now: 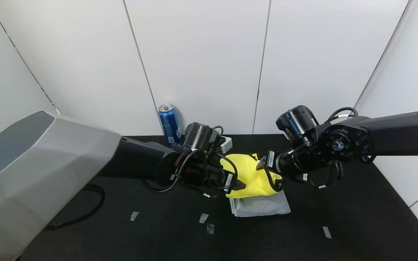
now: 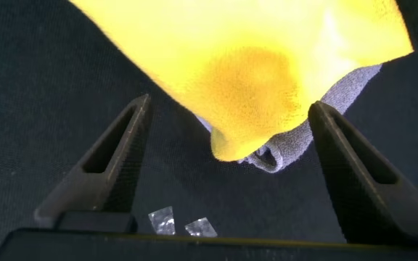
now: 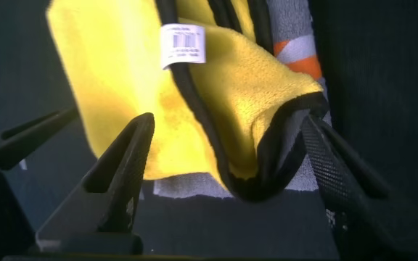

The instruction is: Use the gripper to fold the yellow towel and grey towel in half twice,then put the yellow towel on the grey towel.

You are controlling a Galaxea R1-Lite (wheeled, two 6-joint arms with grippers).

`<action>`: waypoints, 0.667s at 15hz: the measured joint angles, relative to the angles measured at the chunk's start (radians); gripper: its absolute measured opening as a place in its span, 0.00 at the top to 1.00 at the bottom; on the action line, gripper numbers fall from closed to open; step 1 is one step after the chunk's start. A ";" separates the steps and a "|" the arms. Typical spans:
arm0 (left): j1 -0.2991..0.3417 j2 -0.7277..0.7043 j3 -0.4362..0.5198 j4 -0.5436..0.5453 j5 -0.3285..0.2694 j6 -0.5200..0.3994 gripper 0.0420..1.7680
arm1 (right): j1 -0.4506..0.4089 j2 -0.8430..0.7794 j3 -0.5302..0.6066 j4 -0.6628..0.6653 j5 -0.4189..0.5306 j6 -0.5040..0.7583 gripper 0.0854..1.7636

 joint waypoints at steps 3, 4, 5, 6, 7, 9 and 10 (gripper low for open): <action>0.001 -0.022 0.013 -0.001 0.000 0.000 0.11 | -0.001 -0.041 0.013 0.000 0.000 0.000 0.13; 0.001 -0.031 0.020 -0.002 0.000 0.000 0.10 | -0.001 -0.057 0.020 0.000 0.000 0.000 0.12; 0.001 -0.044 0.031 -0.002 0.000 0.000 0.09 | -0.001 -0.072 0.028 0.000 0.001 -0.001 0.11; 0.001 -0.061 0.041 -0.002 0.000 0.001 0.08 | -0.002 -0.091 0.036 0.000 0.001 0.000 0.10; 0.002 -0.080 0.054 -0.001 0.004 0.001 0.08 | -0.002 -0.112 0.043 0.000 0.000 0.000 0.09; 0.005 -0.131 0.093 0.002 0.025 0.007 0.07 | 0.000 -0.163 0.064 0.000 0.000 -0.001 0.08; 0.005 -0.162 0.117 0.007 0.036 0.009 0.06 | 0.002 -0.195 0.082 0.001 -0.001 -0.002 0.07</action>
